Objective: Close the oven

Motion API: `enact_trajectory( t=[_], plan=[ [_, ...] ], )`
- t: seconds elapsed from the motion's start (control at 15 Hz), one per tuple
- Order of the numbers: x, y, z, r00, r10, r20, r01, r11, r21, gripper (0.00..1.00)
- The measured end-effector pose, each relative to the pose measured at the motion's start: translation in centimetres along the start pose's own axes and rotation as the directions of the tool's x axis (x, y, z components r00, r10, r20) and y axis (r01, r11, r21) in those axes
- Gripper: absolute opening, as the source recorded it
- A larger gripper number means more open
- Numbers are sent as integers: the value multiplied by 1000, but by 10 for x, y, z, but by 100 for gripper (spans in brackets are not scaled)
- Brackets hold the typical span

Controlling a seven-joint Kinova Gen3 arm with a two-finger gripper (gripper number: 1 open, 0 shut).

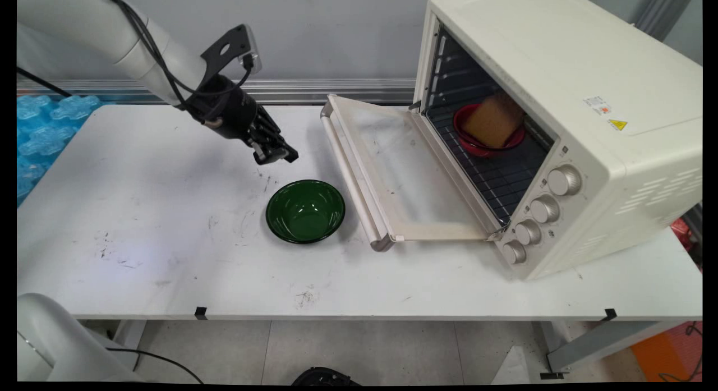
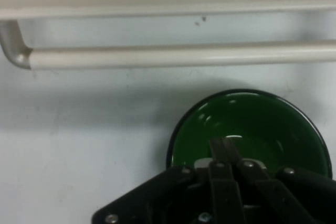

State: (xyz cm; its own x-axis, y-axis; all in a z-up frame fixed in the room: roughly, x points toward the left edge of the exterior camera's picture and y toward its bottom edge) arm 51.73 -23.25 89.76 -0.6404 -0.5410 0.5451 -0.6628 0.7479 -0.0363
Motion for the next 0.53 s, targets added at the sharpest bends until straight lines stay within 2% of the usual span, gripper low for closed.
enact_trajectory(
  t=[0.53],
  plan=[
    [-22,-8,29,998,-34,-50,34,999,-20,0]
  ],
)
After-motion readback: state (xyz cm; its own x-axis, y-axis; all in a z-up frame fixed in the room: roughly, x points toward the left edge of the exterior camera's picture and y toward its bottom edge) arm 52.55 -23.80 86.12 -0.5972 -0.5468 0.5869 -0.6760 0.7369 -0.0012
